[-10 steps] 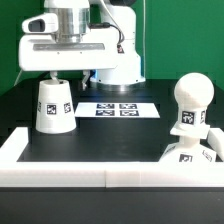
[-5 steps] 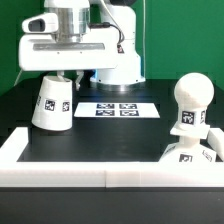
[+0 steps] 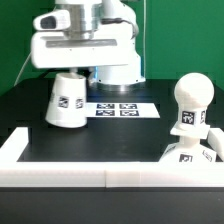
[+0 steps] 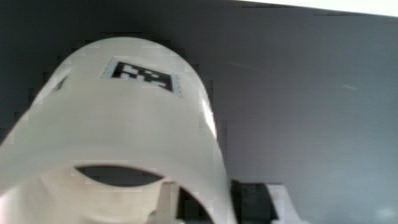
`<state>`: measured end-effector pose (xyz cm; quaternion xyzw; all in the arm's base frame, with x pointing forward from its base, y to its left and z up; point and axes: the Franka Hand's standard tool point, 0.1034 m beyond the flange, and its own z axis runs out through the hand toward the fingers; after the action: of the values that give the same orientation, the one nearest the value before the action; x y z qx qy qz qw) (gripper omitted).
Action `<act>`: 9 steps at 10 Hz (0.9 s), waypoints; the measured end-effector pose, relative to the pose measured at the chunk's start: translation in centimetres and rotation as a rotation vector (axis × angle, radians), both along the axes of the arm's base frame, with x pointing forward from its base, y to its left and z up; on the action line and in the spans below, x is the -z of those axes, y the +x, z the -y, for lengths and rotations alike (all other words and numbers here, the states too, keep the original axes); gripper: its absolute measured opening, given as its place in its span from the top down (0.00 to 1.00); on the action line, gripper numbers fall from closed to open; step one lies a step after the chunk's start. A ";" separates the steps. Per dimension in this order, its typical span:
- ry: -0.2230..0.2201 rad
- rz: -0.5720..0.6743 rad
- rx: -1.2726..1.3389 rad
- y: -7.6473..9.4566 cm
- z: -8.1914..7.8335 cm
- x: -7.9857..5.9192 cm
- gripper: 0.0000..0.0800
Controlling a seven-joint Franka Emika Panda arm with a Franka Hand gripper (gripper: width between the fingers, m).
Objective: Assemble lamp
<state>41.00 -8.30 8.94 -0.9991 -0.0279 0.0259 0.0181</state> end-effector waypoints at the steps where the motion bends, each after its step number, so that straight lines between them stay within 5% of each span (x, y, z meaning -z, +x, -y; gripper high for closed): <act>1: 0.014 -0.011 0.012 1.0 -1.9 -0.6 0.94; 4: 0.033 -0.021 0.082 6.3 -7.0 -4.2 0.94; 6: 0.045 -0.025 0.128 10.7 -7.6 -7.2 0.94; 9: 0.043 -0.026 0.134 11.1 -7.3 -7.0 0.94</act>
Offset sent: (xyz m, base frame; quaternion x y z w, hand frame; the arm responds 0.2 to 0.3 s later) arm 0.0755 0.0660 0.0521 0.0204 -0.0129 0.0856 0.9960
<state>52.06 -0.98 15.97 -0.9977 0.0388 0.0368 0.0414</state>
